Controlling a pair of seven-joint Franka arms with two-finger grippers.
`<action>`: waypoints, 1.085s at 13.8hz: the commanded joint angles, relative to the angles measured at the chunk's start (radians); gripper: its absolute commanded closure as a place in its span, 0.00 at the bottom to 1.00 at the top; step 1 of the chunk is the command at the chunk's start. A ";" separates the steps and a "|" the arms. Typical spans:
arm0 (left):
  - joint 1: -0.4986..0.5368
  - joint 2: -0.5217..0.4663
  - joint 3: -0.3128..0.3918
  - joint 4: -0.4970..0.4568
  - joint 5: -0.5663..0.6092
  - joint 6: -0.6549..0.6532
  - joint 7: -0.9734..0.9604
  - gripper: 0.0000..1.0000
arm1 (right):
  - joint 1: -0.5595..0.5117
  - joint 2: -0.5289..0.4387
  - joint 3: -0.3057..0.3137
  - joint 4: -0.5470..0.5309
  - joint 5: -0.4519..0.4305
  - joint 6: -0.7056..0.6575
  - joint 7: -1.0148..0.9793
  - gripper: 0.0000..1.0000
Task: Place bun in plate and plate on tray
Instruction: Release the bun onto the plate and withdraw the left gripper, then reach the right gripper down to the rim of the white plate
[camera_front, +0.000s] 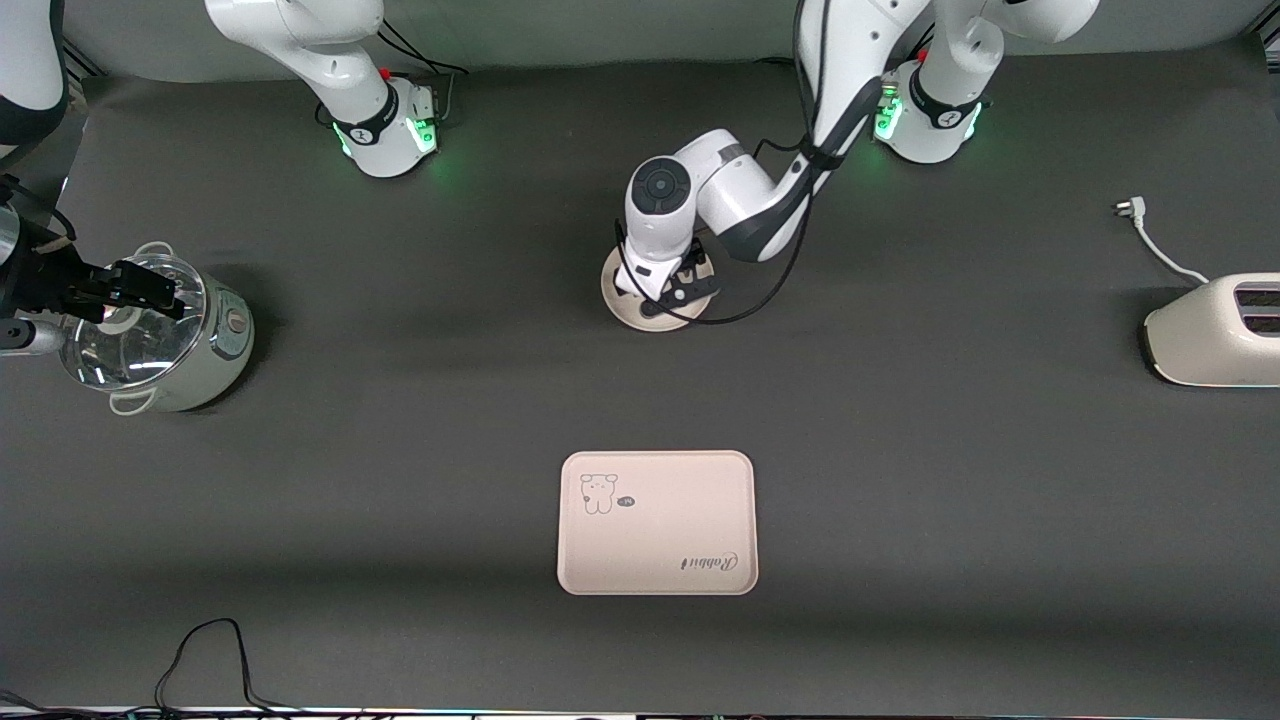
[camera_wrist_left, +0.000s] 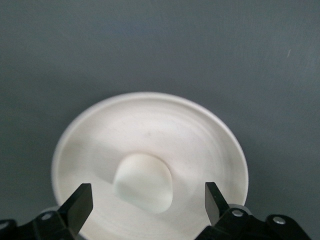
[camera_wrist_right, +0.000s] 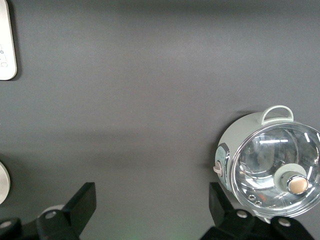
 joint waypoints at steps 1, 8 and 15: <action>0.116 -0.221 0.004 -0.018 0.018 -0.191 0.068 0.00 | 0.000 -0.024 -0.008 -0.003 -0.016 -0.002 -0.010 0.00; 0.609 -0.555 0.007 0.036 0.017 -0.555 0.700 0.00 | 0.045 -0.120 0.001 -0.095 0.034 -0.012 0.065 0.00; 0.784 -0.612 0.157 0.039 0.041 -0.614 1.125 0.00 | 0.471 -0.221 -0.001 -0.225 0.050 0.063 0.540 0.00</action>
